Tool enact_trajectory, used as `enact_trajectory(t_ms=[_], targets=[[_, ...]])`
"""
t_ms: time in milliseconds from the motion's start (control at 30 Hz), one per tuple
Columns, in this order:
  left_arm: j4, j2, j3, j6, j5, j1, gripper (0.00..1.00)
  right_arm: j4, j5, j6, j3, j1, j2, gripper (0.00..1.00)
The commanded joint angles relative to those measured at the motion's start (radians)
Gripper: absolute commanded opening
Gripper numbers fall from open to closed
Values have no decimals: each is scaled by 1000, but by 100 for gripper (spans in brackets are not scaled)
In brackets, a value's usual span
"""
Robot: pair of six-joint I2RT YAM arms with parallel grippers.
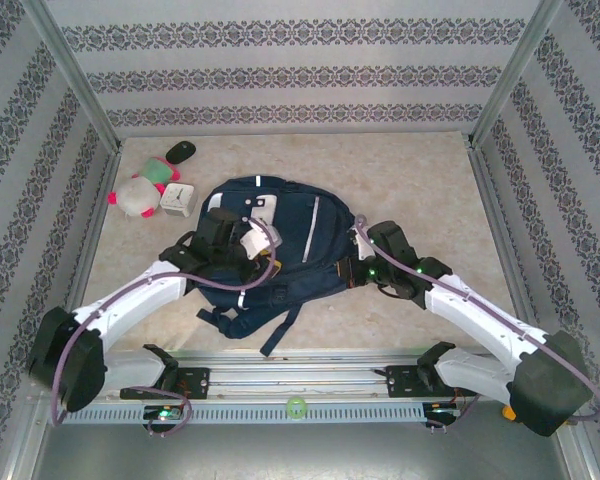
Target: Pack books, pencil case, and school supplies into a backpack
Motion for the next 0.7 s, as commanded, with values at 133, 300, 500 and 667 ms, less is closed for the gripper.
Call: enact_trajectory(t_ms=[133, 300, 500, 667], targets=[[-163, -260, -114, -791, -547, 16, 53, 5, 1, 14, -40, 55, 11, 0], [-177, -257, -225, -943, -587, 29, 53, 37, 4, 63, -68, 121, 24, 0], [114, -25, -241, -849, -526, 84, 52, 84, 41, 146, -88, 245, 44, 0], [289, 281, -81, -735, -412, 134, 54, 195, 56, 231, -114, 314, 71, 0]])
